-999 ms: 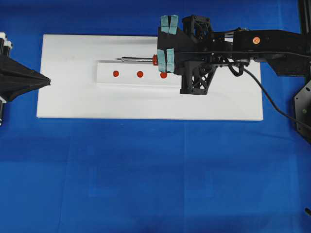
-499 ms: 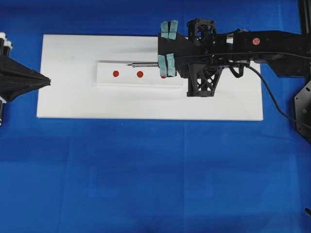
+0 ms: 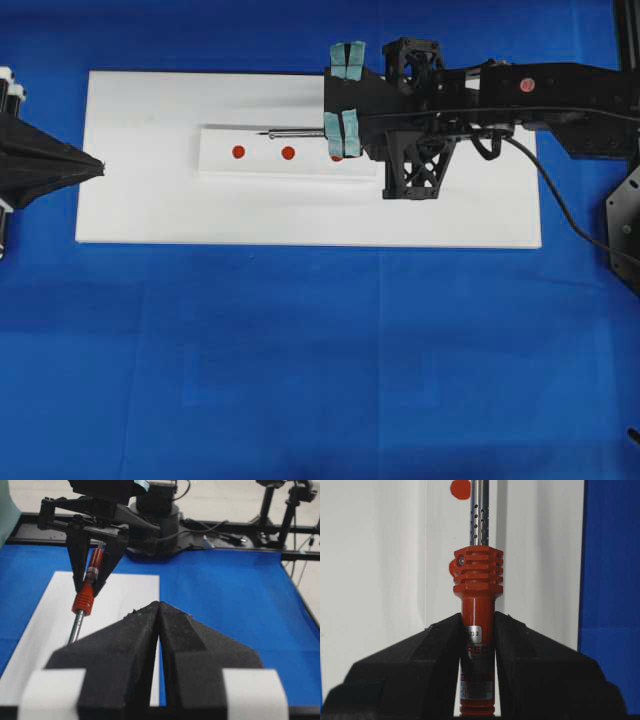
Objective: Touch the tip of the soldering iron to the mark.
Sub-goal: 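Lower the iron tip onto the middle red dot, then hold the iron tip against the middle red dot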
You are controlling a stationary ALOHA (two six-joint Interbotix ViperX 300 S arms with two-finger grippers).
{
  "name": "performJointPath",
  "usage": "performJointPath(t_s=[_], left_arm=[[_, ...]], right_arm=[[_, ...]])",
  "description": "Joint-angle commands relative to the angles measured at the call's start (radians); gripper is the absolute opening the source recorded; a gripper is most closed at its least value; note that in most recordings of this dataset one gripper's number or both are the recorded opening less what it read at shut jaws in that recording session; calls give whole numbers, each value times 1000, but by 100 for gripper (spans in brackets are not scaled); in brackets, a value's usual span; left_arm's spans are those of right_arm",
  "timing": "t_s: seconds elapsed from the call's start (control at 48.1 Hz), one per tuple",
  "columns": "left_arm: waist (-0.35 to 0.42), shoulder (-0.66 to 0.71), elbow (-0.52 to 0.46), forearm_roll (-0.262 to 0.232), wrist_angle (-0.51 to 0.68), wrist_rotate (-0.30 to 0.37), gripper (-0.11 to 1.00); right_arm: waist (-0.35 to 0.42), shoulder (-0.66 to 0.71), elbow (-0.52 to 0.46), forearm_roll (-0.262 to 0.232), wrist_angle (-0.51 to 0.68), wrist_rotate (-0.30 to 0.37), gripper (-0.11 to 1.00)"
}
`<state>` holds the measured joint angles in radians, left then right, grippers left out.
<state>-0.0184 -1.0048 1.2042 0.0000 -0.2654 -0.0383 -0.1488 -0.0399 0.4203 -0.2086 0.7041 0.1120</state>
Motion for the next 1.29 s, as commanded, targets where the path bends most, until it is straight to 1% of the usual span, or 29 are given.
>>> performJointPath(t_s=[0.0,0.25,0.603,1.269], left_arm=[[-2,5,-9,2,-11,2,0],[-3,5,-9,2,-12,2,0],[-3,5,-9,2,-12,2,0],[-2,5,-9,2,-12,2,0]], right_arm=[[2,3,-25,6,-21,2,6],[2,69,-31,11,-69,2,6],[2,152,-63,11,-94,0,6],[-9,173,-71,9,-104,0,6]])
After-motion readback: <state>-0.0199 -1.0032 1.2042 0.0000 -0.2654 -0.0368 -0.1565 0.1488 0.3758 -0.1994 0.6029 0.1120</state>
